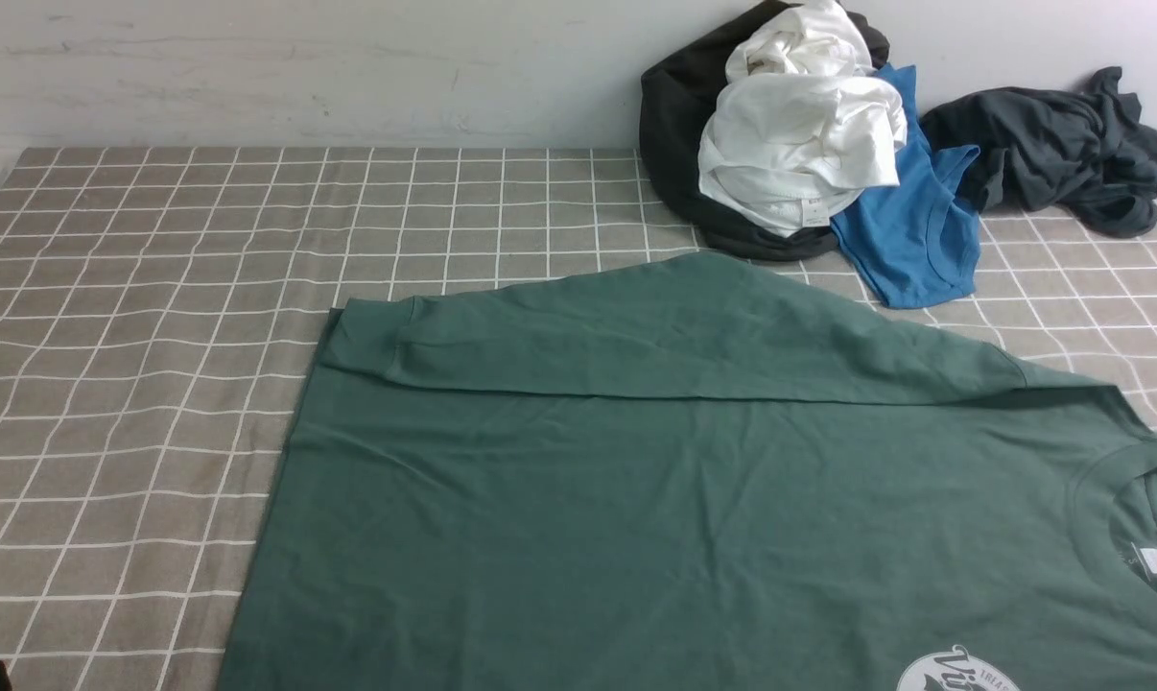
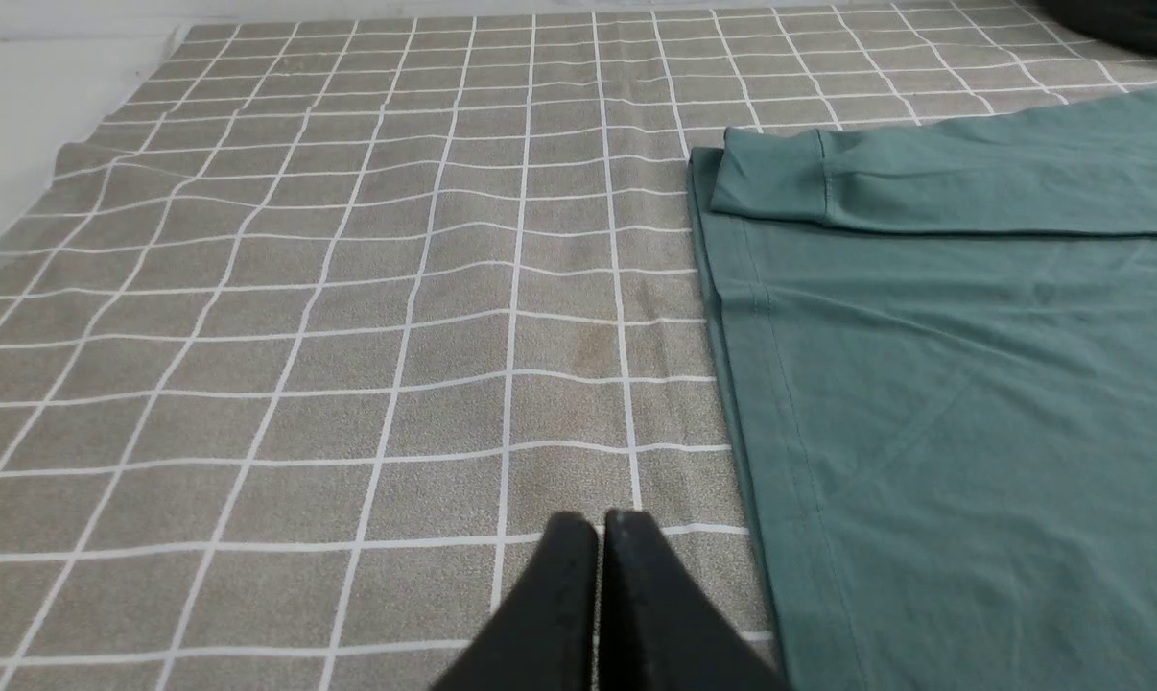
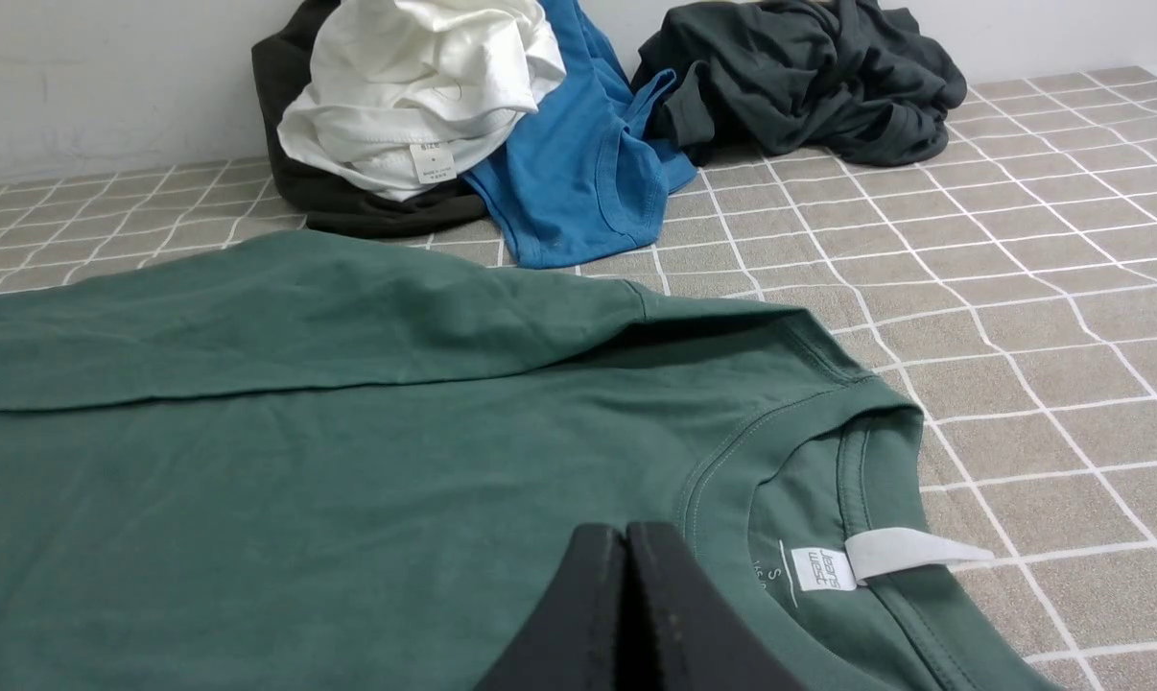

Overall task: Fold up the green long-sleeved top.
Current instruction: Use the left arm to clamp the cuff closest to it

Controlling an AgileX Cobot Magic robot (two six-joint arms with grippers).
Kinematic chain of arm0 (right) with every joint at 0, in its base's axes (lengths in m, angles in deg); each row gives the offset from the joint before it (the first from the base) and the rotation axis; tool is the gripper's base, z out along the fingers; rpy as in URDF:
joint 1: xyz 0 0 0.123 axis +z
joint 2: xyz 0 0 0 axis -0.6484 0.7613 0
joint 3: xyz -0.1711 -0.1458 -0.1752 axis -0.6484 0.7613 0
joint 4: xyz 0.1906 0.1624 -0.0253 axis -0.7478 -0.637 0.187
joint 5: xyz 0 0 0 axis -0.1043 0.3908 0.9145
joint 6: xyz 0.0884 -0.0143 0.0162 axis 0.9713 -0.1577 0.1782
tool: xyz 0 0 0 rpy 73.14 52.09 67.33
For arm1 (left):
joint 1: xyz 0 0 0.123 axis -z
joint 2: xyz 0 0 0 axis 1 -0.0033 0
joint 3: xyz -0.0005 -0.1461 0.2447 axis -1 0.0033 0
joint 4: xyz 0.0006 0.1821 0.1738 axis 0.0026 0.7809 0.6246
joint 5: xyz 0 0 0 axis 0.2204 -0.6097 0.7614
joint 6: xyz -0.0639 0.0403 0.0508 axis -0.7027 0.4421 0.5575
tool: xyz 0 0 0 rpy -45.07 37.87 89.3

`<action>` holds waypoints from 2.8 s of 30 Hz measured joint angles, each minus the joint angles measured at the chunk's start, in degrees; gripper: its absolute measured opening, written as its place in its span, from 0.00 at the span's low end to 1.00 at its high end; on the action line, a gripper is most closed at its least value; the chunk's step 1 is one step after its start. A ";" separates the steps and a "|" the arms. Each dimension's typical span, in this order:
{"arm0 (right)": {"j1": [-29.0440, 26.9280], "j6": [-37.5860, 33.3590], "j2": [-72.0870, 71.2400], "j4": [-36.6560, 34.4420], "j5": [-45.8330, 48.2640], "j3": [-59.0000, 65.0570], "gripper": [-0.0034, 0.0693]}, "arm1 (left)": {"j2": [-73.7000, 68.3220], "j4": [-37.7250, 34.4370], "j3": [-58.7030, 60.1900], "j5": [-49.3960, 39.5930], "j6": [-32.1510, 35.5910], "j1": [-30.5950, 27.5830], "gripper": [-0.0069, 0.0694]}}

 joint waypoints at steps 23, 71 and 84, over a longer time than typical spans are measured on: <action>0.00 0.00 0.00 0.00 0.00 0.00 0.03 | 0.00 0.00 0.00 0.00 0.00 0.00 0.08; 2.24 -29.59 43.25 -26.17 35.23 -45.79 0.03 | -51.87 3.80 -45.87 -43.06 7.25 12.15 0.14; 17.06 -31.67 55.51 -21.61 47.83 -49.69 0.03 | -80.57 -2.22 -43.13 -33.94 11.63 27.02 0.70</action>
